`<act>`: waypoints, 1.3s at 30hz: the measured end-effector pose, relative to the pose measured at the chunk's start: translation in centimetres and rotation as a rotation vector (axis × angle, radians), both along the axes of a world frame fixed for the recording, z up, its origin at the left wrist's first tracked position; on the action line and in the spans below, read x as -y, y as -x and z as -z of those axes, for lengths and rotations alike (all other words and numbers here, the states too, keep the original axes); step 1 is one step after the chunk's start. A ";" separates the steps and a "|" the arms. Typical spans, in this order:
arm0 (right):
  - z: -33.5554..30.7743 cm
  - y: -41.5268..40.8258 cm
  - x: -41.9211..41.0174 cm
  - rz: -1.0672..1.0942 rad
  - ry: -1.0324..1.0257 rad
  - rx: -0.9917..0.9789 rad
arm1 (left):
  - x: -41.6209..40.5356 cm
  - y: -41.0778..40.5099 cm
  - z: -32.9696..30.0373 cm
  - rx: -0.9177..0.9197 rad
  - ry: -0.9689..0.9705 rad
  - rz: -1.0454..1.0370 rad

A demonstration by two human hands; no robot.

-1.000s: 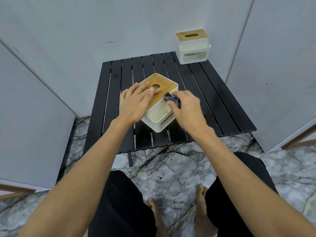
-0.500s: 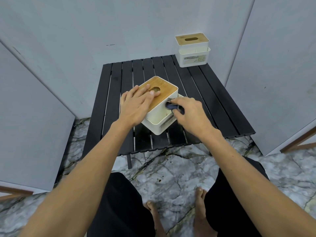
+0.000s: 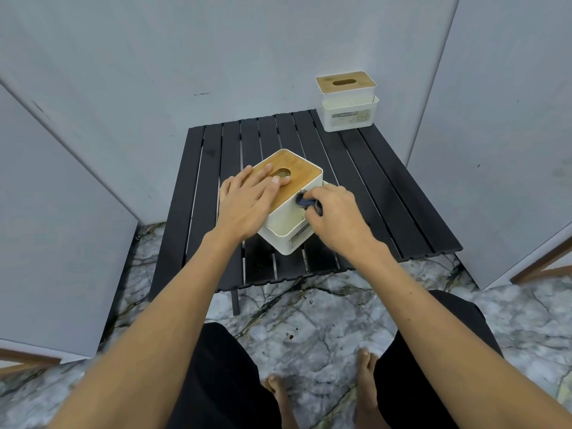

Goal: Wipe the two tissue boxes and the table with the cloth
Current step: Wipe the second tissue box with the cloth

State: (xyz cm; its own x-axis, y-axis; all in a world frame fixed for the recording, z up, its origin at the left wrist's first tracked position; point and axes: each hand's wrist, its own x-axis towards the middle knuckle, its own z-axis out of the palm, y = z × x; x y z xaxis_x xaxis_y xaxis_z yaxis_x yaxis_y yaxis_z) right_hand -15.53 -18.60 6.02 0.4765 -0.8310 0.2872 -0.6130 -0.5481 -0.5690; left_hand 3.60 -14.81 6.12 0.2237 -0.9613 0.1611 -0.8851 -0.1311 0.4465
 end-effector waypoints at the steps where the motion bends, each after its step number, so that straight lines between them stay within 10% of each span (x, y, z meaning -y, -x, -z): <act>1: -0.1 -0.1 -0.2 -0.014 0.006 0.003 | 0.0 0.0 0.0 0.001 0.004 0.002; 19: 5.9 0.7 -5.4 -0.028 0.111 0.388 | 1.1 0.6 -0.6 0.116 -0.011 0.000; 39: 5.6 5.4 0.4 0.127 0.047 0.240 | 3.0 -0.9 -2.1 0.028 -0.197 0.090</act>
